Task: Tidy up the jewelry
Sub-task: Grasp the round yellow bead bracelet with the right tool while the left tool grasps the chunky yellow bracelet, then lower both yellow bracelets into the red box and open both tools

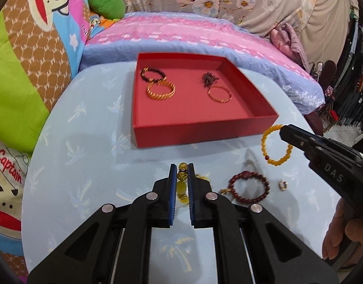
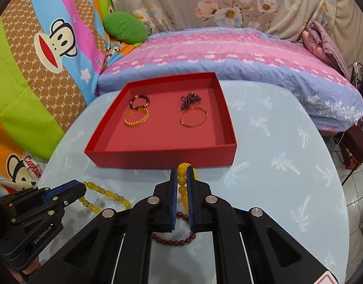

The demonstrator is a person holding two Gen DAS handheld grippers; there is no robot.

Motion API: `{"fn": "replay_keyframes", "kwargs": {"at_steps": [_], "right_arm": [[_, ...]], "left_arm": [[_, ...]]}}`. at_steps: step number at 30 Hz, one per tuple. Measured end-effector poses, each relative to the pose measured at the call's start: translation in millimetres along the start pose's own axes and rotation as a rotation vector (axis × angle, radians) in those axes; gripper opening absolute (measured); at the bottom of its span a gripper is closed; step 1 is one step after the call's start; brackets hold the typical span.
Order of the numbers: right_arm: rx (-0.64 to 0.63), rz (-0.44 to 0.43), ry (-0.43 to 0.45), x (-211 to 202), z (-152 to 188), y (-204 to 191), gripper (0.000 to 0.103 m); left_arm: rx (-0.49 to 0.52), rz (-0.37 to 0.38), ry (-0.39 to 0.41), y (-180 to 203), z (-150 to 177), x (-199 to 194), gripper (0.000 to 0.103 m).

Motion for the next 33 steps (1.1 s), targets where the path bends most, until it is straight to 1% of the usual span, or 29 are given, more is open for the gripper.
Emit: {"fn": "replay_keyframes", "kwargs": {"at_steps": [6, 12, 15, 18, 22, 25, 27, 29, 33], "right_arm": [[0.011, -0.011, 0.033, -4, -25, 7, 0.007], [0.004, -0.016, 0.072, -1, -57, 6, 0.007], [0.012, -0.030, 0.072, 7, -71, 3, 0.007], [0.031, -0.058, 0.058, 21, -82, 0, 0.007], [0.057, -0.094, 0.013, 44, -86, -5, 0.007], [0.068, -0.104, -0.030, 63, -82, -9, 0.007], [0.059, -0.092, -0.057, 77, -76, -11, 0.007], [0.053, -0.078, -0.078, 87, -70, -11, 0.007], [0.047, -0.042, -0.104, 102, -59, -6, 0.007]], "left_arm": [[0.031, 0.040, 0.045, 16, -28, -14, 0.008], [0.075, 0.062, 0.112, 30, -73, -21, 0.008], [0.082, 0.074, 0.142, 33, -95, -19, 0.008], [0.065, 0.098, 0.151, 30, -112, -9, 0.008], [0.001, 0.134, 0.114, 13, -118, 21, 0.009], [-0.037, 0.132, 0.082, -1, -113, 42, 0.009], [-0.057, 0.122, 0.052, -13, -106, 58, 0.009], [-0.061, 0.093, 0.027, -22, -98, 70, 0.009], [-0.037, -0.002, -0.011, -35, -85, 85, 0.009]]}}
Point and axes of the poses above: each gripper's, at about its wrist camera, not at the fingertips, and x roughly the way its jaws point, y to its right, z to its underside, the point moved 2 cm from there along x, roughly the way its jaws point, and after that the axes turned 11 degrees about z, right-handed, at the moved point
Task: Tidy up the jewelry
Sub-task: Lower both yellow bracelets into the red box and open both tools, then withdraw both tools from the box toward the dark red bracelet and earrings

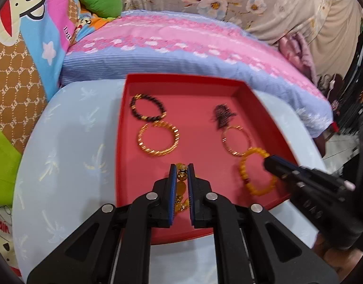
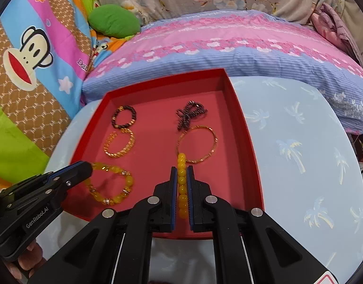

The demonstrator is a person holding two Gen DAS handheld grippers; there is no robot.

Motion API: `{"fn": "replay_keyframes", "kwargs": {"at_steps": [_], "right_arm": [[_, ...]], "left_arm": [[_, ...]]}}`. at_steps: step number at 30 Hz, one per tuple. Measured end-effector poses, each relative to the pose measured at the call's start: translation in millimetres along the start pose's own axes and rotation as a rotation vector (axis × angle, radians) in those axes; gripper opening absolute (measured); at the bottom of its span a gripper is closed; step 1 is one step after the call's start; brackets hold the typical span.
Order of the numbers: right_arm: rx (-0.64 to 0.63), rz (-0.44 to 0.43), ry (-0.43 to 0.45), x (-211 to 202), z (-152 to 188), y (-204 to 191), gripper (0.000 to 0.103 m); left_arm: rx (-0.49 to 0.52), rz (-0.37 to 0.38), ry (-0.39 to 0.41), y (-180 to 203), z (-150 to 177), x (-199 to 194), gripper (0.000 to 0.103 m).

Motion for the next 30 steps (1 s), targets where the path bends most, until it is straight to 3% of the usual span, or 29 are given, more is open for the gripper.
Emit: {"fn": "replay_keyframes", "kwargs": {"at_steps": [4, 13, 18, 30], "right_arm": [[-0.004, 0.019, -0.012, 8, 6, 3, 0.007], [-0.039, 0.065, 0.005, 12, 10, 0, 0.011], [-0.030, 0.070, 0.014, 9, 11, 3, 0.021], [0.010, 0.062, 0.045, -16, 14, 16, 0.025]], "left_arm": [[0.018, -0.051, -0.018, -9, 7, 7, 0.009], [0.020, -0.084, -0.024, -11, 12, 17, 0.009], [0.013, -0.094, -0.010, -10, 12, 15, 0.027], [0.016, -0.084, 0.015, 0, 16, -1, 0.027]]}}
Point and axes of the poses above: each gripper's, at about its wrist camera, not at the fingertips, and x roughly the way its jaws point, y to its right, z to its underside, the point moved 2 cm from there along x, roughly the way its jaws point, and after that the axes turned 11 degrees about z, right-handed, at the moved point
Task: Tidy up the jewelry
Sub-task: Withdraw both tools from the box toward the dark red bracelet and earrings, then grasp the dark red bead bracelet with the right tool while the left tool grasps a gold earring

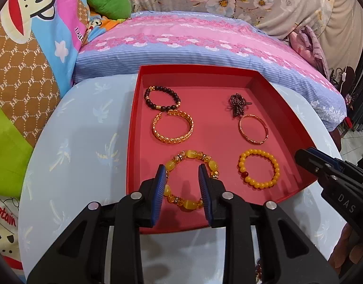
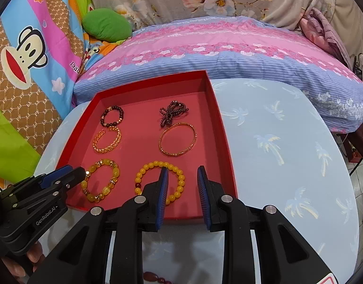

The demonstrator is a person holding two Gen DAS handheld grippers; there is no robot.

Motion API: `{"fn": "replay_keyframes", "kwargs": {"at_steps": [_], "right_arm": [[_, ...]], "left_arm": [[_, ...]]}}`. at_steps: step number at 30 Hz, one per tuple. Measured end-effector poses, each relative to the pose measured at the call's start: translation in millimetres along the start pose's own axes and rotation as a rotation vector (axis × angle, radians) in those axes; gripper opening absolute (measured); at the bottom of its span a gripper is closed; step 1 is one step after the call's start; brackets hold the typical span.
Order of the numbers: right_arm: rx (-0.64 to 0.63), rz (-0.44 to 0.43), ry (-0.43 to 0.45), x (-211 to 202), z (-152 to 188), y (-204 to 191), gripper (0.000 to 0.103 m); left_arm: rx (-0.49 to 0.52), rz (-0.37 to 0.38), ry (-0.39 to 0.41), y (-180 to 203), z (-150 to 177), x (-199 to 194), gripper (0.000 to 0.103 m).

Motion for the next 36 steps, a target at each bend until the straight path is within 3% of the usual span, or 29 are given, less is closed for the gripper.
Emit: {"fn": "replay_keyframes", "kwargs": {"at_steps": [11, 24, 36], "right_arm": [[-0.013, -0.003, 0.009, -31, 19, 7, 0.025], [-0.021, 0.004, -0.035, -54, 70, 22, 0.025], [0.020, 0.037, -0.082, -67, 111, 52, 0.025]], "left_arm": [[0.016, 0.021, 0.023, 14, 14, -31, 0.027], [0.021, 0.043, 0.003, 23, 61, -66, 0.027], [0.012, 0.077, -0.048, 35, 103, -74, 0.027]]}}
Point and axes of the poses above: each gripper's, at about its wrist camera, not at the fingertips, and x roughly the way its jaws point, y to its right, z to its underside, the point moved 2 cm from there along x, roughly the way its jaws point, and after that the axes turned 11 degrees about z, right-handed, at the moved point
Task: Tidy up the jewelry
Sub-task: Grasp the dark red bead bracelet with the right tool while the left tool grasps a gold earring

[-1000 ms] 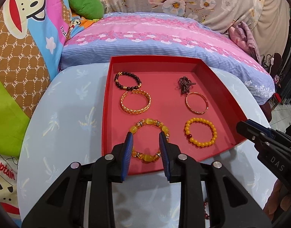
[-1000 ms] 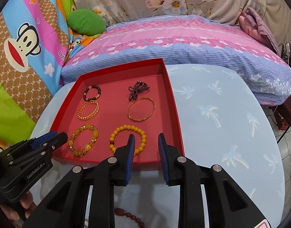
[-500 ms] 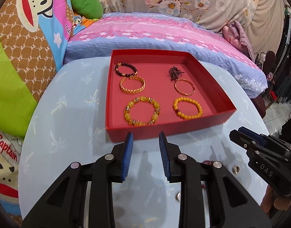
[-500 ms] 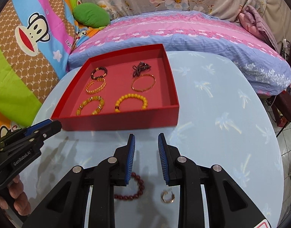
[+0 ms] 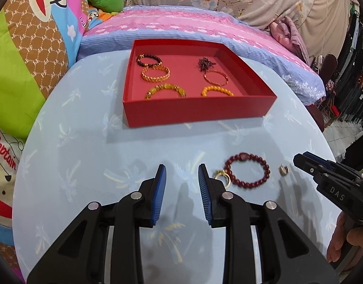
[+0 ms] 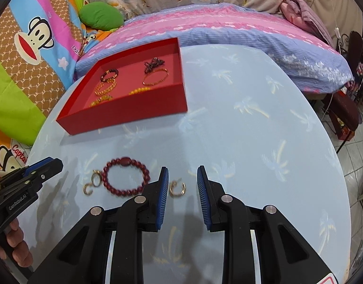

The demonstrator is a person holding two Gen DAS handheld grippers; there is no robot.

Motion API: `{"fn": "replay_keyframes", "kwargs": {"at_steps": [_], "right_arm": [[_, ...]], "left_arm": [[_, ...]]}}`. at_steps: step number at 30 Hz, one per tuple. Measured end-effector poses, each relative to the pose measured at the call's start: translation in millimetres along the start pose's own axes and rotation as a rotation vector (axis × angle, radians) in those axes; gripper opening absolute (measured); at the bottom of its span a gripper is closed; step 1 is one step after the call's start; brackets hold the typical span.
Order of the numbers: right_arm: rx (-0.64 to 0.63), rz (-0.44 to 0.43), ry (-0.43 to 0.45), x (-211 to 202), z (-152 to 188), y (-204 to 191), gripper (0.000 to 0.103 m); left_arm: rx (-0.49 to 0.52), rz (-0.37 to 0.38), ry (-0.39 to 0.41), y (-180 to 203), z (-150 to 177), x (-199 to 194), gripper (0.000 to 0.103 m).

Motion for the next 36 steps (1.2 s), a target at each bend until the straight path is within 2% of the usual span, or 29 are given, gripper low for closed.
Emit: {"fn": "replay_keyframes", "kwargs": {"at_steps": [11, 22, 33, 36], "right_arm": [[0.002, -0.019, -0.029, -3, 23, -2, 0.025], [-0.065, -0.057, -0.010, 7, 7, -35, 0.025], [-0.115, -0.053, -0.020, 29, -3, -55, 0.025], [-0.122, -0.046, -0.016, 32, -1, -57, 0.018]], "left_arm": [[-0.022, 0.022, -0.023, 3, 18, -1, 0.027], [-0.031, 0.020, -0.033, 2, 19, 2, 0.027], [-0.030, 0.037, -0.049, 5, 18, 9, 0.027], [-0.026, 0.046, -0.054, 8, 16, 11, 0.027]]}}
Point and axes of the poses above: each gripper's, at about its wrist camera, not at the fingertips, and x roughly the way its jaws point, y to its right, z to its underside, the point moved 2 cm from there along x, roughly the way its jaws point, and after that the axes turned 11 degrees about z, right-handed, at the moved point
